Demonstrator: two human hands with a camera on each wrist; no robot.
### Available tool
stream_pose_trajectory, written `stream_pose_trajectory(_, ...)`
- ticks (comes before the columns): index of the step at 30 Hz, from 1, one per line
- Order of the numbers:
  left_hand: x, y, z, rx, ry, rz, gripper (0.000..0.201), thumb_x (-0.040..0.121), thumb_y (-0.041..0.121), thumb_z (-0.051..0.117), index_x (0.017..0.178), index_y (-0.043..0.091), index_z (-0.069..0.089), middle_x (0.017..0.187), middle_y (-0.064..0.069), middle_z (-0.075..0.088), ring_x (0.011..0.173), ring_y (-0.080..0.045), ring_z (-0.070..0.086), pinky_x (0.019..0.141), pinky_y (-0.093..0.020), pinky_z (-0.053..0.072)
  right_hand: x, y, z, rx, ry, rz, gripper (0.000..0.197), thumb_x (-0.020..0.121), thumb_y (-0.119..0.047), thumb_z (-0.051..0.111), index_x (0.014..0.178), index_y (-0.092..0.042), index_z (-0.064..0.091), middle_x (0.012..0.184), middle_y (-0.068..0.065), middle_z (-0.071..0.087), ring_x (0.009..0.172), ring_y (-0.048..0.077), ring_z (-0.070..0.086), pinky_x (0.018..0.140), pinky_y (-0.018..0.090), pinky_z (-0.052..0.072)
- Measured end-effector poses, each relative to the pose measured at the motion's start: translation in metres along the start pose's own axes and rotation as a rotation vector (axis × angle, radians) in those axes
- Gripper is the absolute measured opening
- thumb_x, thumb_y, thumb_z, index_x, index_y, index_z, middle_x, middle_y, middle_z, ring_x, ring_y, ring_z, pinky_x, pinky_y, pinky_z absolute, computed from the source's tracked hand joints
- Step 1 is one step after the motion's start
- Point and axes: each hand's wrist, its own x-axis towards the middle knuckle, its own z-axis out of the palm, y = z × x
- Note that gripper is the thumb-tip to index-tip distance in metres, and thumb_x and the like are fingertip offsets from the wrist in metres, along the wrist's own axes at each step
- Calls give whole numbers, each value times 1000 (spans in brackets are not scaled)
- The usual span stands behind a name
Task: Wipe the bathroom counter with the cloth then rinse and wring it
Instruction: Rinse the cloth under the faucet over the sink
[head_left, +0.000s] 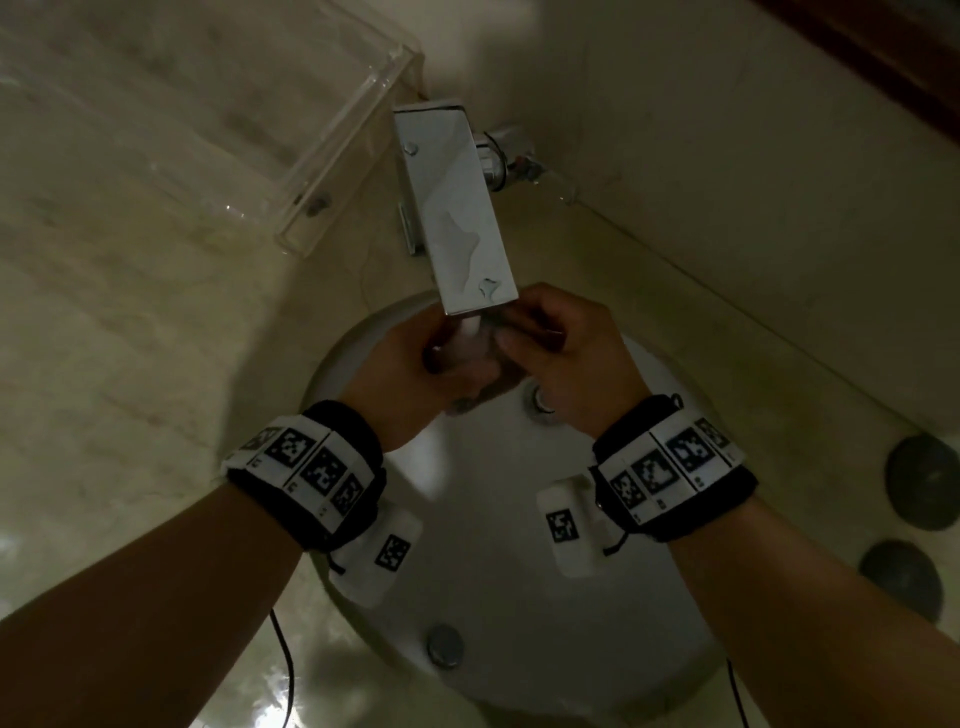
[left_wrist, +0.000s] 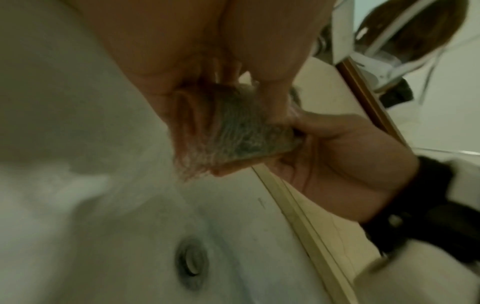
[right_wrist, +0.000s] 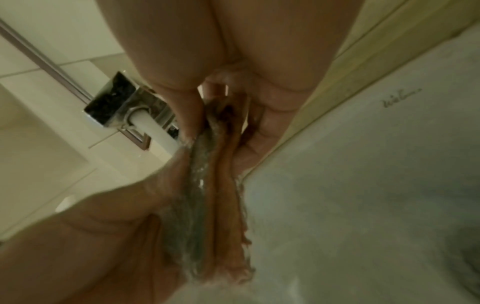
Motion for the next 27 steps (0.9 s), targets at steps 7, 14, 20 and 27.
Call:
stream_pose_trajectory(7,5,-9,-6,-310,66,-111,40,77,10,72,109,-11,61,97,-21,66,96,-30,63,87,-41,50,1,8,-11,146,121,117,22,90,-4,63,88,-26,63,86,-4,67,83,12,64,76,39,58)
stream_pose_trajectory(14,5,1,-3,-238,95,-75,12,87,11,69,99,14,71,80,-3,73,67,-7,68,63,-18,56,-9,21,1,-208,125,39,69,75,-26,79,135,-16,46,131,6,50,113,20,56,91,38,54)
stream_pose_trajectory(20,4,6,-5,-344,46,-98,15,78,17,77,91,11,74,85,-10,76,83,-29,73,78,-44,60,-14,8,11,-273,4,-178,57,68,-27,86,116,-16,59,118,-1,54,103,12,59,88,34,54)
stream_pose_trajectory(27,0,5,-3,-450,-63,-16,35,81,-13,66,116,-9,61,91,-24,70,75,-25,65,72,-38,55,-8,9,11,12,165,35,18,87,0,61,101,-12,65,99,7,70,84,10,68,69,19,55)
